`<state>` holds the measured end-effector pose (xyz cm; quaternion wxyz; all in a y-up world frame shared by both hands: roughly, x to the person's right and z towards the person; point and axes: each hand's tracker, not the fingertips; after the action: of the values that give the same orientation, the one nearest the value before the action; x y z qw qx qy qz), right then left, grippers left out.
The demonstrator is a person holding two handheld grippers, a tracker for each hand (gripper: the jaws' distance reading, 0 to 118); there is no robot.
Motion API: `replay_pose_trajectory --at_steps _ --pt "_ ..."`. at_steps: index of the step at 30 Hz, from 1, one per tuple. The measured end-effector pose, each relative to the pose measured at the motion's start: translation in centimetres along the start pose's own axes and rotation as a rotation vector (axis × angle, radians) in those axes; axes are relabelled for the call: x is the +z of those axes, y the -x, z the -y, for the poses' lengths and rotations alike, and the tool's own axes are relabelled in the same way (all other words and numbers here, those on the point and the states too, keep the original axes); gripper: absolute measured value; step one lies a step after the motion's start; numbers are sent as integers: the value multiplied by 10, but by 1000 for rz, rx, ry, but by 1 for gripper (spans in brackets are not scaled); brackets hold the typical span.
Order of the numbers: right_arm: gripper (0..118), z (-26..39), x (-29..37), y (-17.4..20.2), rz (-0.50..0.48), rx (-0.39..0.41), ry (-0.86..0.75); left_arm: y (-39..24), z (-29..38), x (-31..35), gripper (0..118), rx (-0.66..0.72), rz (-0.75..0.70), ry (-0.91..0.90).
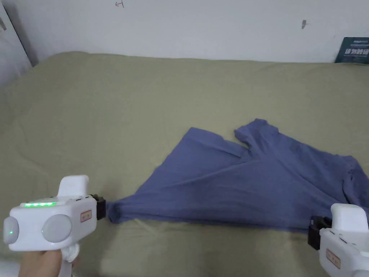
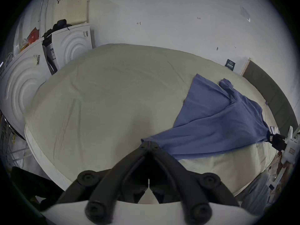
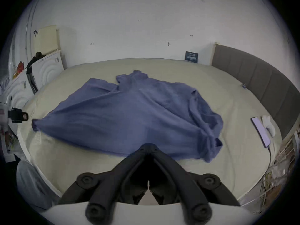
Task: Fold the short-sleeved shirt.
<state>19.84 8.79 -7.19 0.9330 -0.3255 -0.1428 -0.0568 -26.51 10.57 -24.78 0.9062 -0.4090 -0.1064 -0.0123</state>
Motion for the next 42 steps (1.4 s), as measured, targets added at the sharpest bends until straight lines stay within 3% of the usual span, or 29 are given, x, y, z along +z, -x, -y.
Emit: replay_pose_trajectory --at_steps 6,7,9,10,11,14,15,17,23,30,36,40,41,42 --pt "0 -6 -6 12 -23 14 16 -3 -22 -21 1 -18 82 67" --pt "0 -8 -8 11 -30 3 20 -4 -26 -27 14 -22 91 104" --pt "0 -11 -10 12 -49 -15 30 -8 -26 -40 107 -33 65 113" --pt "0 -11 -11 12 -55 -15 31 -10 -27 -47 118 -39 27 137" --pt "0 -11 -11 12 -57 -12 31 -10 -32 -46 110 -44 1 80" --pt "0 -12 -14 13 -64 9 33 -10 -36 -67 102 -11 34 184" --pt "0 -12 -16 12 -65 11 39 -12 -31 -71 87 -13 42 224" --pt "0 -14 -19 11 -63 8 42 -17 -23 -71 6 -52 47 270" --pt "0 -35 -41 3 -64 -6 55 -22 -19 -63 5 -52 51 232" --pt "0 -110 -111 -24 -42 -31 69 -16 -21 -67 5 -63 64 199" --pt "0 -186 -201 -44 -7 30 148 -8 -16 -69 5 -34 102 190" --pt "1 -211 -238 -47 -38 99 213 -6 -15 -68 5 -31 115 191" --pt "10 -215 -246 -45 -67 132 251 -7 -14 -68 5 -31 119 193" --pt "40 -219 -252 -44 -53 167 247 -7 -14 -68 5 -35 118 191"
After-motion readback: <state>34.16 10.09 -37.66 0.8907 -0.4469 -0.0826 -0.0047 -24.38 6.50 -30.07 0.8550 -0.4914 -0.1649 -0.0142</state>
